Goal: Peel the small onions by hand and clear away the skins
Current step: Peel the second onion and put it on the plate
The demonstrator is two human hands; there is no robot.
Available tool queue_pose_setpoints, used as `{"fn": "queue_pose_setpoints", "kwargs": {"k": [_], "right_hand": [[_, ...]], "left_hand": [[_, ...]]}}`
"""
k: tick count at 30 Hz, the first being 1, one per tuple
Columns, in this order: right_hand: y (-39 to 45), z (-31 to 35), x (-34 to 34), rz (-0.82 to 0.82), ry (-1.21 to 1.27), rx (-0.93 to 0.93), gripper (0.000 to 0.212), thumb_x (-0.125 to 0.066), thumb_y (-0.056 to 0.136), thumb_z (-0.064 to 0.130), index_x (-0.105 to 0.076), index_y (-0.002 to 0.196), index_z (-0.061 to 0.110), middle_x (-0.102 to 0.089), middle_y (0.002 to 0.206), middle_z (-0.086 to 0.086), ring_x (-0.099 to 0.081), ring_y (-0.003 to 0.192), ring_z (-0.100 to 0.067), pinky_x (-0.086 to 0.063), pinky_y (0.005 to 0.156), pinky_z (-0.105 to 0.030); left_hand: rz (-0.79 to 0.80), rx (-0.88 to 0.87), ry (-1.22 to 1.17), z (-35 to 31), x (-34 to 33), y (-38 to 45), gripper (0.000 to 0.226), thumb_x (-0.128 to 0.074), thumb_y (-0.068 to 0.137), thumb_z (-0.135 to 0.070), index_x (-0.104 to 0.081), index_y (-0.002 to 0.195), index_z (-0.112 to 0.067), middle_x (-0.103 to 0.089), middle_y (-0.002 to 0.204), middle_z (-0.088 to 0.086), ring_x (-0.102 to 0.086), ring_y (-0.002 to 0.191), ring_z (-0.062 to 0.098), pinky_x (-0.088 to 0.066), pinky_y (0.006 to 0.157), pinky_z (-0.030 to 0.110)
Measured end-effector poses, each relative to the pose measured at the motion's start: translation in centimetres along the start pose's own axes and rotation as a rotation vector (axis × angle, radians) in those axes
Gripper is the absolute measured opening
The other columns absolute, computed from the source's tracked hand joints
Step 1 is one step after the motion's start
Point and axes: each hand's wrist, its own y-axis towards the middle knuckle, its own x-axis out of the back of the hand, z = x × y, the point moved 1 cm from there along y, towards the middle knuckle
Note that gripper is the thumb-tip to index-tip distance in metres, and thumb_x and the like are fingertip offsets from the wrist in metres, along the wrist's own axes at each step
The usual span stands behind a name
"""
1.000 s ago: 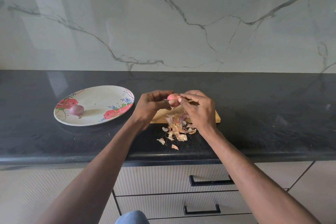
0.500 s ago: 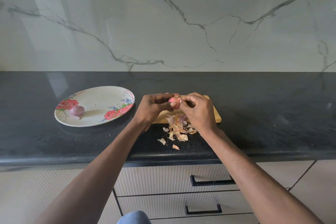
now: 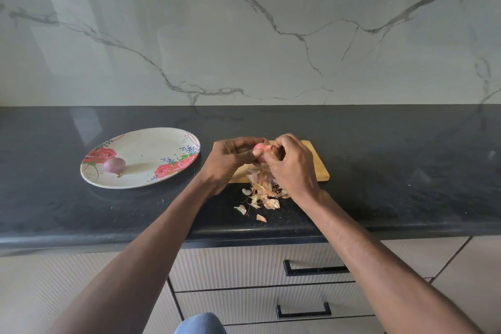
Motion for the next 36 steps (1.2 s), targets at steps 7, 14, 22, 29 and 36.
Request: {"fn": "queue_pose_setpoints", "kwargs": {"k": [7, 14, 22, 29, 36], "right_hand": [[0.3, 0.2, 0.8, 0.110, 0.360, -0.376, 0.010, -0.070, 0.088, 0.007, -0.070, 0.079, 0.011, -0.071, 0.075, -0.004, -0.067, 0.066, -0.022, -0.058, 0.058, -0.035], [0.5, 0.6, 1.2, 0.170, 0.494, -0.522, 0.008, -0.067, 0.094, 0.007, -0.071, 0.089, 0.002, -0.069, 0.069, -0.005, -0.063, 0.048, -0.015, -0.055, 0.043, -0.035], [0.3, 0.7, 1.4, 0.156, 0.479, -0.457, 0.019, -0.067, 0.097, 0.021, -0.071, 0.086, 0.006, -0.068, 0.065, 0.001, -0.063, 0.049, -0.009, -0.054, 0.044, -0.031], [0.6, 0.4, 0.9, 0.132, 0.364, -0.416, 0.008, -0.077, 0.088, 0.019, -0.073, 0.088, 0.012, -0.072, 0.087, 0.000, -0.069, 0.082, -0.017, -0.057, 0.067, -0.026], [0.5, -0.1, 0.4, 0.189, 0.347, -0.441, 0.010, -0.067, 0.095, 0.010, -0.067, 0.090, 0.018, -0.070, 0.094, 0.004, -0.068, 0.083, -0.019, -0.060, 0.075, -0.037]], "left_hand": [[-0.020, 0.094, -0.201, -0.5, -0.3, 0.0, 0.031, -0.066, 0.085, -0.007, -0.064, 0.114, 0.003, -0.069, 0.113, 0.019, -0.068, 0.089, 0.028, -0.060, 0.076, 0.032], [0.000, 0.097, -0.149, -0.3, 0.2, 0.0, 0.038, -0.074, 0.078, -0.007, -0.066, 0.115, 0.000, -0.070, 0.115, 0.021, -0.068, 0.100, 0.032, -0.059, 0.085, 0.038], [-0.041, 0.118, -0.223, -0.7, -0.1, -0.1, 0.042, -0.072, 0.081, -0.014, -0.061, 0.117, 0.004, -0.073, 0.099, 0.018, -0.069, 0.086, 0.030, -0.061, 0.077, 0.034], [-0.033, 0.117, -0.158, -0.7, 0.0, -0.3, 0.045, -0.075, 0.076, -0.009, -0.061, 0.117, 0.004, -0.073, 0.106, 0.020, -0.067, 0.097, 0.038, -0.061, 0.082, 0.039], [-0.044, 0.151, -0.142, -0.6, -0.3, -0.2, 0.035, -0.072, 0.082, -0.014, -0.063, 0.113, -0.001, -0.070, 0.107, 0.023, -0.065, 0.097, 0.041, -0.060, 0.084, 0.041]]}}
